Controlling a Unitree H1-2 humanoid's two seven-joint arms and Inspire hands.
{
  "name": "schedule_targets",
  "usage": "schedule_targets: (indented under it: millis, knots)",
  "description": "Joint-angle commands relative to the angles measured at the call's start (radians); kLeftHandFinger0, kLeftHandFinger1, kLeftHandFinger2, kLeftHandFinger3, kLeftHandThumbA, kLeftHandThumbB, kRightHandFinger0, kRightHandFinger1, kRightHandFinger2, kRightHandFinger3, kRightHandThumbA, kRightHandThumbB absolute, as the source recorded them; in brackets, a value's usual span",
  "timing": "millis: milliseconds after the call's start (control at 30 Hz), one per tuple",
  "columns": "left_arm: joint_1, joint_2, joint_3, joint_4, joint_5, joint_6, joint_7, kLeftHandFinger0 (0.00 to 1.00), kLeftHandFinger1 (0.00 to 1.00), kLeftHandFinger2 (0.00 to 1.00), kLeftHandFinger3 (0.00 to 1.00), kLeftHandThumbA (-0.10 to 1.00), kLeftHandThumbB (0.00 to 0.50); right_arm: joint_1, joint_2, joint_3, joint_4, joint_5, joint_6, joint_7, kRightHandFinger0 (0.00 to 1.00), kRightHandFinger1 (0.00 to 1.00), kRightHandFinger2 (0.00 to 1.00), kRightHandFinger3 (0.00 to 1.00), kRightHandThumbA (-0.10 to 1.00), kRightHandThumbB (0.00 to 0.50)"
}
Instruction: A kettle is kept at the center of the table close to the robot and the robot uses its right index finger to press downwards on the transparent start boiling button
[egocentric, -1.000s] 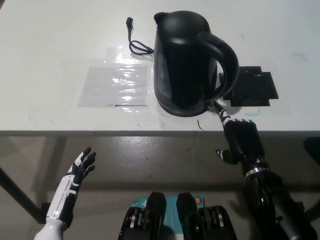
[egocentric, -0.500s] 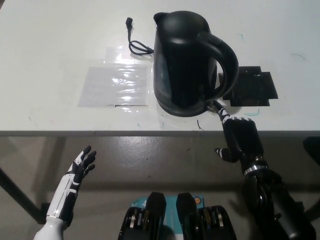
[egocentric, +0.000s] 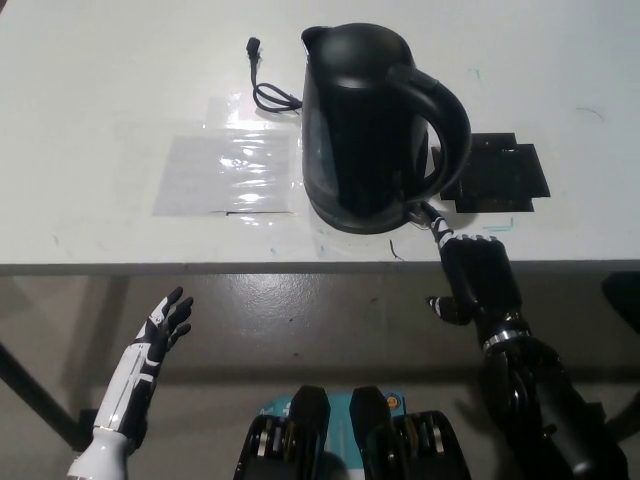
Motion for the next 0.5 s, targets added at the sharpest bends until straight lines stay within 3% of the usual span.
schedule_targets:
  millis: [0,67,267,467]
  knots:
    - [-0.015,0.013,-0.001,-0.026,-0.001,-0.016,-0.010,1.00,1.00,1.00,1.00,1.00,0.271,-0.047,-0.004,0.020,0.028,-0.003,0.021,0.005,0.00,0.00,0.06,1.00,1.00,0.269]
    - [-0.018,0.014,-0.002,-0.027,0.000,-0.012,-0.011,1.00,1.00,1.00,1.00,1.00,0.272,-0.049,-0.002,0.028,0.041,-0.007,0.026,-0.001,0.00,0.00,0.12,1.00,1.00,0.274]
    - [-0.022,0.015,-0.003,-0.029,-0.008,-0.006,-0.016,1.00,1.00,1.00,1.00,1.00,0.263,-0.043,-0.004,0.049,0.057,-0.003,0.033,0.011,0.00,0.00,0.02,1.00,1.00,0.284]
    - [-0.028,0.018,-0.004,-0.020,0.006,-0.010,-0.012,1.00,1.00,1.00,1.00,1.00,0.284,-0.012,-0.012,0.077,0.020,-0.018,0.073,0.047,0.00,0.00,0.00,1.00,1.00,0.292]
